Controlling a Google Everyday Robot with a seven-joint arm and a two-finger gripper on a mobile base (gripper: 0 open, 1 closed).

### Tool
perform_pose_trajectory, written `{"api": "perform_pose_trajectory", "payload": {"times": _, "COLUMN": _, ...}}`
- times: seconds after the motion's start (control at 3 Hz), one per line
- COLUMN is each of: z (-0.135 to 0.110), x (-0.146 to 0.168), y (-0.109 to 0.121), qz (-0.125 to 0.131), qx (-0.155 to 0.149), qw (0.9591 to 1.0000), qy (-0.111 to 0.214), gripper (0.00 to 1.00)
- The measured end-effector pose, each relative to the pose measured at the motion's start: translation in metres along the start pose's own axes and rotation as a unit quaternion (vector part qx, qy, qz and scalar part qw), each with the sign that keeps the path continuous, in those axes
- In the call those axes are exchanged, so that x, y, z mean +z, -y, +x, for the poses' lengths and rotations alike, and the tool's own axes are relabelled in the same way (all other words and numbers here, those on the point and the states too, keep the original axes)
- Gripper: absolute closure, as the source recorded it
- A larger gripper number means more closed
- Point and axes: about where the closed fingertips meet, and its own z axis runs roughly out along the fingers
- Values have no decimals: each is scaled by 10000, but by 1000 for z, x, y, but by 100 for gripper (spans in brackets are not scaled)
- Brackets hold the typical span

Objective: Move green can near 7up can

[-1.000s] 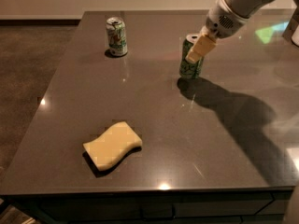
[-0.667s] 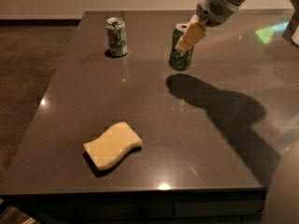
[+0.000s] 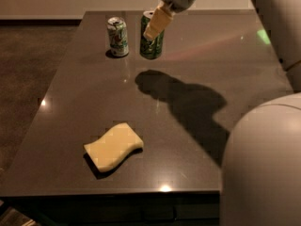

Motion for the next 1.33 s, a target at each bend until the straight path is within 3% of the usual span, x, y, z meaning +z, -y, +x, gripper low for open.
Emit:
{"api": "perform_pose_trajectory", "payload": {"times": 0.33, "z": -27, "x": 28, "y": 0, "qz": 41, "qx": 55, "qw": 9999, "qy": -123, "gripper": 100}}
{"api": "perform_pose_trajectory", "payload": {"times": 0.67, "z": -37, "x": 53, "y": 5, "qz": 63, "qx": 296, "qw": 9992, "qy": -271, "gripper": 100}}
{"api": "perform_pose_trajectory", "payload": {"times": 1.33, "z": -49, "x": 87, "y": 18, "qz": 153, "qx": 732, "qw": 9970, "qy": -173, "gripper": 100}}
